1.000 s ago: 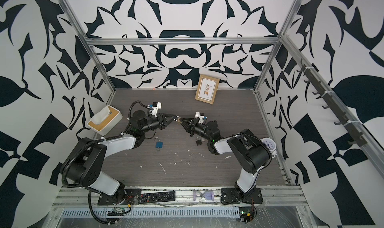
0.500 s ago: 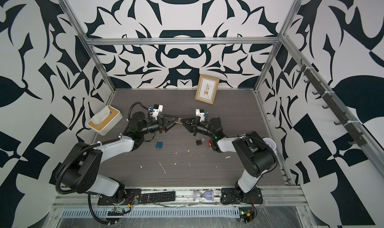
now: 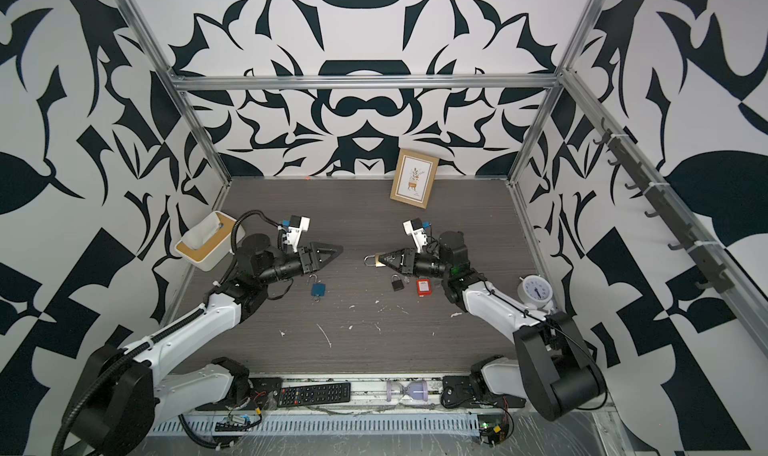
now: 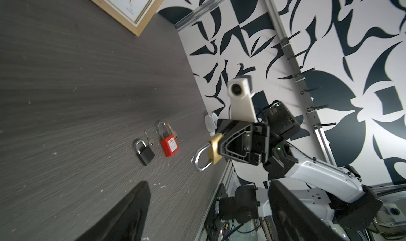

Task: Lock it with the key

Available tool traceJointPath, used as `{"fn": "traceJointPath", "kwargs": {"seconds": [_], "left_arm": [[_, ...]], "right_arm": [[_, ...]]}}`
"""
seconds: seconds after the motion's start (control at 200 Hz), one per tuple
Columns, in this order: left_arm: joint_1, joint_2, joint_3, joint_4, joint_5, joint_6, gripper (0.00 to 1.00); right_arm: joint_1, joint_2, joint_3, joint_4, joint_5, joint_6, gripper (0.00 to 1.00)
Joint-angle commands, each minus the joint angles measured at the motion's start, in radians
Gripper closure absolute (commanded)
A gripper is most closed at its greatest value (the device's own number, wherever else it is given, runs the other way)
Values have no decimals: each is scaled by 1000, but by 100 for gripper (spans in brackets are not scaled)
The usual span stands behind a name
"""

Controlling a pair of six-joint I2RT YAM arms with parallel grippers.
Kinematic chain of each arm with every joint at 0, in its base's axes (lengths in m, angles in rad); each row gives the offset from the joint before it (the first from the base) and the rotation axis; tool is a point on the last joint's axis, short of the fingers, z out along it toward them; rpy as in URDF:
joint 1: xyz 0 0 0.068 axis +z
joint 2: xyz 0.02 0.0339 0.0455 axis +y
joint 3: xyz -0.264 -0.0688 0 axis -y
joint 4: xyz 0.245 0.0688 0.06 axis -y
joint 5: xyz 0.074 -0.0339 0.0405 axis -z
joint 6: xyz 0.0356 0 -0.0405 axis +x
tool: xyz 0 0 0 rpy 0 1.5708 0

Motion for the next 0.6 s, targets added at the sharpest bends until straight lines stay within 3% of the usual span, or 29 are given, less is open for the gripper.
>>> {"fn": "traceJointPath", "kwargs": {"seconds": [0.0,0.225,0.47,0.595], "left_arm": [[-3,31,-31,166,76,-37,14],[-17,49,-67,285,85,-81,21],[-30,146,-110,486,78,-181,28],[-43,215,-109,586,66,-237,40]], "right_arm": [[-5,-17,4,-28,-89,-162,100],[-17,47,-46,439,-135,155,100],[-33,168,-26,763,-96,448,100],[-37,248,-14,897,-72,563,100]]}}
